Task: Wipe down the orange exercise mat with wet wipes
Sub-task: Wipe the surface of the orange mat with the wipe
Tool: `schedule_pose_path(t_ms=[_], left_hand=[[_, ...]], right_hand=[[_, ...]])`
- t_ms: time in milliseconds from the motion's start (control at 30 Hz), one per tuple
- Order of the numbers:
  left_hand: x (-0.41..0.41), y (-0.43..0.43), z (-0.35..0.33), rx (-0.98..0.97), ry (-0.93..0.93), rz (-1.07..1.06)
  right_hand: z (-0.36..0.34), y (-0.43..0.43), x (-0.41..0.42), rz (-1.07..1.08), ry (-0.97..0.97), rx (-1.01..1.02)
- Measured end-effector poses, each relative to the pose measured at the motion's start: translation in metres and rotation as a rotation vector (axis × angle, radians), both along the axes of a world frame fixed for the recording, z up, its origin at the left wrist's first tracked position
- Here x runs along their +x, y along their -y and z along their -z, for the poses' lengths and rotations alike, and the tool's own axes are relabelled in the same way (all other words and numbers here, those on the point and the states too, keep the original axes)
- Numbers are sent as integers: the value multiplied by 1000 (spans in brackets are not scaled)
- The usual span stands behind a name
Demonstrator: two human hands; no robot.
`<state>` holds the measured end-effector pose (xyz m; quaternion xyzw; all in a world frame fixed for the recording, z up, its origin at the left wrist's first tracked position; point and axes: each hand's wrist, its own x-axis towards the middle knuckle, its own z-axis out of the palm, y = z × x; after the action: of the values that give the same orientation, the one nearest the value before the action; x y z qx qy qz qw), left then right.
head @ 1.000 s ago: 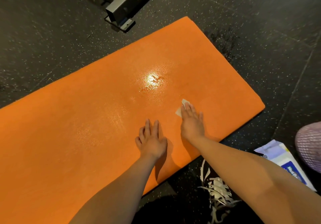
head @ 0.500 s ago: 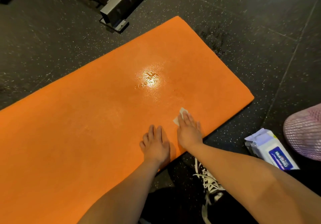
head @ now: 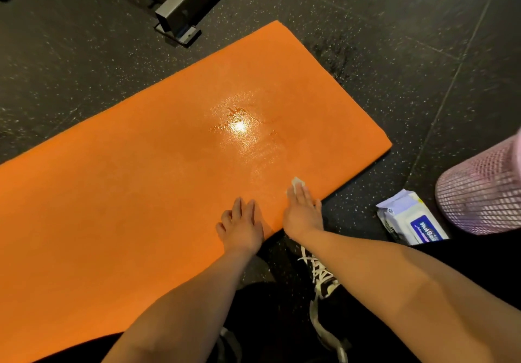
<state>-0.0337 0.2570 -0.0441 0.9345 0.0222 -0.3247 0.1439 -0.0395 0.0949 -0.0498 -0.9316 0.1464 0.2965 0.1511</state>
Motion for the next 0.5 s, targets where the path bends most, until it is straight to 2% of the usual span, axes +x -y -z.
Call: schedule_pose_path(t_ms=[167, 333, 400, 500], left_hand=[[-8, 0, 1, -22, -23, -1], [-10, -9, 0, 0, 7, -28], [-12, -10, 2, 25, 1, -42], [-10, -9, 4, 14, -2, -65]], right_hand=[[0, -28, -5, -312, -11, 119], [-2, -16, -6, -59, -15, 20], [-3, -26, -7, -104, 9, 23], [0, -47, -9, -263, 19, 135]])
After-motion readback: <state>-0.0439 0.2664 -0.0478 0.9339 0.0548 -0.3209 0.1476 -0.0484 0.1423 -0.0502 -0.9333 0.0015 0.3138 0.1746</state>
